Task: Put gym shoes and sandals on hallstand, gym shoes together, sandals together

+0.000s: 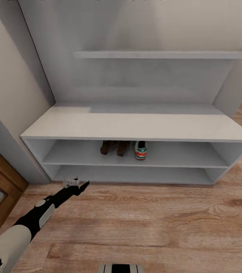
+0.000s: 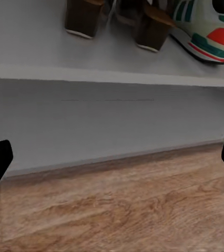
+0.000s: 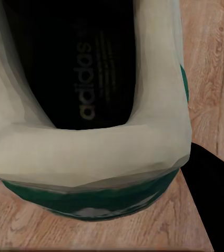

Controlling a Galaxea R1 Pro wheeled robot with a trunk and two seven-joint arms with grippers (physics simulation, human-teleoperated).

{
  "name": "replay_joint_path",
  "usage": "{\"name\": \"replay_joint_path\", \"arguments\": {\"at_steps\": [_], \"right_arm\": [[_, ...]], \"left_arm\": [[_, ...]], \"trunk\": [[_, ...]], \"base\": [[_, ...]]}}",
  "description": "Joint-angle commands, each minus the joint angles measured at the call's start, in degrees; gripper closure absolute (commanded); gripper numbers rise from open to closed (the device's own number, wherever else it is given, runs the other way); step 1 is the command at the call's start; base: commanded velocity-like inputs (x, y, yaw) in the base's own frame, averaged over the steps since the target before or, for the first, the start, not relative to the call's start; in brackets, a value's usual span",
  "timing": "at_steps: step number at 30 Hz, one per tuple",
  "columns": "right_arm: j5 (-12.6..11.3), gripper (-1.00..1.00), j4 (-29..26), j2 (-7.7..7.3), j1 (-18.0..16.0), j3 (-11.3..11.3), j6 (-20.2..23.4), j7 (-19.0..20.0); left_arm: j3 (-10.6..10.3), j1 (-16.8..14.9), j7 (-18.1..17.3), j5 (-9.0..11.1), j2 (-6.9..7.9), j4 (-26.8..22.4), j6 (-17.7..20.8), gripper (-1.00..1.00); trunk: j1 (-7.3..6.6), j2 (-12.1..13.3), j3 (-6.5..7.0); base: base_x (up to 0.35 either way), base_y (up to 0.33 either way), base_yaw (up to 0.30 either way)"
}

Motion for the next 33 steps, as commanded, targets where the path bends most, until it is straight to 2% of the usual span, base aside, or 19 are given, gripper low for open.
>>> {"name": "replay_joint_path", "arguments": {"at_steps": [1, 16, 33], "right_arm": [[-0.3, 1.0, 0.0, -0.01, -0.1, -0.1, 0.3, 0.1], [-0.2, 1.0, 0.0, -0.01, -0.1, -0.1, 0.3, 0.1], [-0.2, 1.0, 0.0, -0.01, -0.1, -0.1, 0.3, 0.1]], "left_arm": [[-0.5, -0.1, 0.0, 0.4, 0.06, 0.1, -0.4, -1.0], [-0.5, -0.1, -0.1, 0.3, 0.03, 0.1, -0.4, -1.0], [-0.5, -0.1, 0.1, 0.3, -0.01, 0.2, -0.4, -1.0]], "trunk": [[-0.05, 0.0, -0.04], [-0.05, 0.0, -0.04], [-0.05, 0.0, -0.04]], "base": [[-0.326, 0.0, 0.0], [-0.317, 0.0, 0.0], [-0.096, 0.0, 0.0]]}}
